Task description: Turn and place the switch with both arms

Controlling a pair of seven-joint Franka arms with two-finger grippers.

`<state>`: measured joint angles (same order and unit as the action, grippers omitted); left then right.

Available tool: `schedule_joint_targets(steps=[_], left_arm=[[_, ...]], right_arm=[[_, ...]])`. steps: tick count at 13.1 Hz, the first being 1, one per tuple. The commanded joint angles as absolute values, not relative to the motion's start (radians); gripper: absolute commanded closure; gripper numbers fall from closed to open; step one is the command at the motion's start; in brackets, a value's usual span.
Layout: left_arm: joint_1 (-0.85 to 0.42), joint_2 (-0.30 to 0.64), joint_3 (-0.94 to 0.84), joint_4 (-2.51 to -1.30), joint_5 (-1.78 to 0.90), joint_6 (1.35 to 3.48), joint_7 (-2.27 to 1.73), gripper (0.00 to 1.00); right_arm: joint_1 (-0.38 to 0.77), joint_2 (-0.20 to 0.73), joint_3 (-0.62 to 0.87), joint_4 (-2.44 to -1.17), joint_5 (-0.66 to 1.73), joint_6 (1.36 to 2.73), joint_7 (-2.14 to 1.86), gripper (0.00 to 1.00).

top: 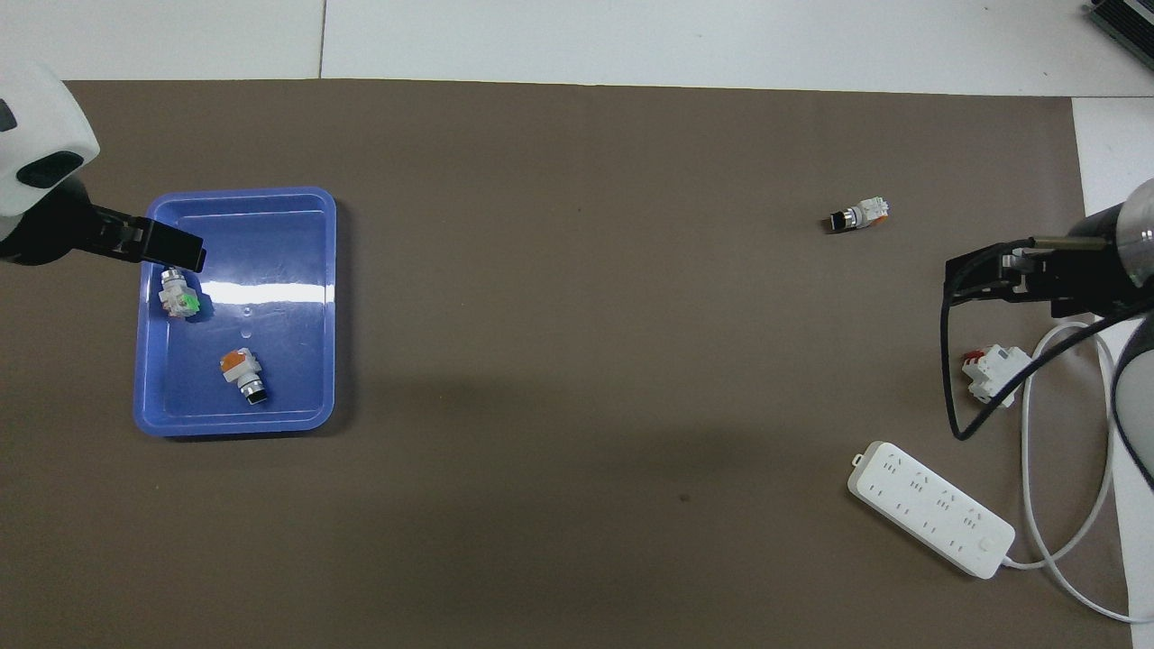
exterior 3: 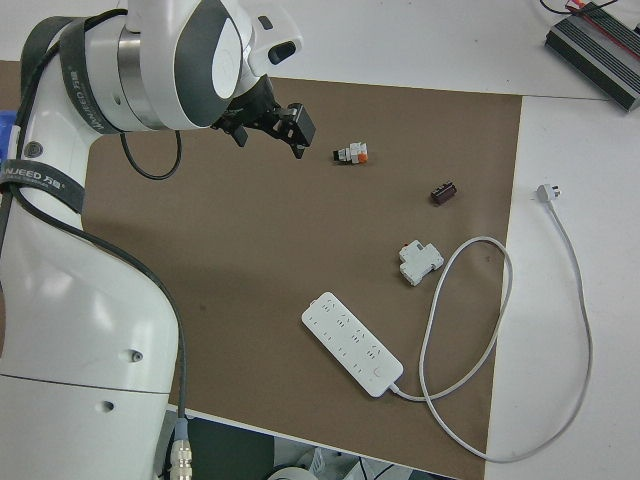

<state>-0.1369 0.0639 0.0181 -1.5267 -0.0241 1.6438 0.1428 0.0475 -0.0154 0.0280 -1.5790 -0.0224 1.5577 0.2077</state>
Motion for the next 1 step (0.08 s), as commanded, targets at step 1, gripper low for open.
schedule_joint_targets(steps=[1], left_arm=[[-0.133, 0.051, 0.02, -1.548, -0.035, 1.654, 0.132, 0.0]], right_arm=[[0.055, -0.038, 0.025, -1.611, -0.031, 1.585, 0.223, 0.0]])
